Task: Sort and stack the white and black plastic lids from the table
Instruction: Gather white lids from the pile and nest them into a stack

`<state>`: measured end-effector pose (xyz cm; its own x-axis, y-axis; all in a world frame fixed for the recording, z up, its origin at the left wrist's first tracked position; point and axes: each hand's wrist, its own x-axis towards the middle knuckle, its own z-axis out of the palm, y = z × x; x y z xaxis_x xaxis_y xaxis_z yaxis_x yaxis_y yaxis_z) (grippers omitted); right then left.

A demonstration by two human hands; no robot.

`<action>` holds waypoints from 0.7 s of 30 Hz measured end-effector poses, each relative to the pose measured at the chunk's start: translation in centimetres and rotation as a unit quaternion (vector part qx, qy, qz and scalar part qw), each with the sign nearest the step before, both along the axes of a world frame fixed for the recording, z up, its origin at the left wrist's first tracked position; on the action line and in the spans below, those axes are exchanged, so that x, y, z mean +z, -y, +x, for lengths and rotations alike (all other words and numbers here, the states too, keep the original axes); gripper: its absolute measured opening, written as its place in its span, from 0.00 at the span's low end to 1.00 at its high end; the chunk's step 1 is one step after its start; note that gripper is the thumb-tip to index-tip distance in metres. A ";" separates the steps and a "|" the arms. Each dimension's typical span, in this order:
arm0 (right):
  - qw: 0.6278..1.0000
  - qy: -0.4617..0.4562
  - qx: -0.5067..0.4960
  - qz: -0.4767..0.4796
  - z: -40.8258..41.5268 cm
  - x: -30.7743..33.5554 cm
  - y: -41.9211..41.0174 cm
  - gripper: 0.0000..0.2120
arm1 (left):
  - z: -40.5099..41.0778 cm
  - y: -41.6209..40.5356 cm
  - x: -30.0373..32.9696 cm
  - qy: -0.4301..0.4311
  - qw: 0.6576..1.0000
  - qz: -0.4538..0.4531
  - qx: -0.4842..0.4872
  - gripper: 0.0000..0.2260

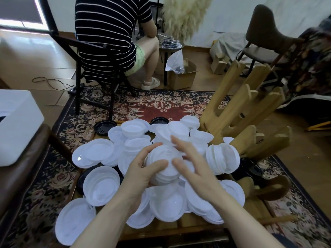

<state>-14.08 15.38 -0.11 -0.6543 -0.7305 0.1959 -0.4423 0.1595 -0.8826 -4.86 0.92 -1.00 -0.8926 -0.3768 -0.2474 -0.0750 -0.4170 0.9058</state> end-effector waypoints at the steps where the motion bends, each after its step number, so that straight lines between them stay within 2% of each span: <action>1: 0.998 -0.003 -0.053 -0.017 -1.1 0.1 -0.2 0.25 | -0.1 0.1 0.0 0.003 1.000 -0.002 0.008 0.18; 3: 0.984 -0.072 -0.164 -0.005 -4.0 0.4 -0.7 0.21 | -0.3 0.4 0.1 0.008 1.000 -0.003 0.017 0.18; 5: 0.954 -0.161 -0.227 0.113 -7.1 0.8 -1.3 0.20 | -0.4 0.7 0.0 0.012 1.000 0.004 0.020 0.18; 8: 0.885 -0.223 -0.223 0.342 -10.6 0.8 -1.4 0.21 | -0.4 1.0 -0.1 0.018 1.000 0.009 0.024 0.19; 11: 0.835 -0.259 -0.193 0.445 -11.9 -0.3 -0.6 0.21 | -0.4 1.2 0.3 0.011 1.000 0.015 0.025 0.21; 16: 0.789 -0.336 -0.200 0.474 -12.5 -1.3 -0.4 0.12 | -0.6 1.6 0.4 0.026 0.999 0.028 0.021 0.18; 18: 0.785 -0.360 -0.214 0.457 -12.3 -1.1 -0.7 0.10 | -0.6 1.6 0.3 0.031 0.999 0.027 0.014 0.19; 20: 0.811 -0.353 -0.239 0.400 -11.7 -0.3 -1.2 0.09 | -0.5 1.6 0.3 0.033 0.999 0.022 0.009 0.20; 21: 0.844 -0.321 -0.258 0.344 -11.1 0.4 -1.4 0.09 | -0.5 1.6 0.4 0.033 0.999 0.020 0.007 0.20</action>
<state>-25.16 16.77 0.28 -0.8399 -0.4668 0.2768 -0.5097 0.8538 -0.1066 -5.37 -0.64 -0.63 -0.8686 -0.3784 -0.3200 -0.1269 -0.4544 0.8817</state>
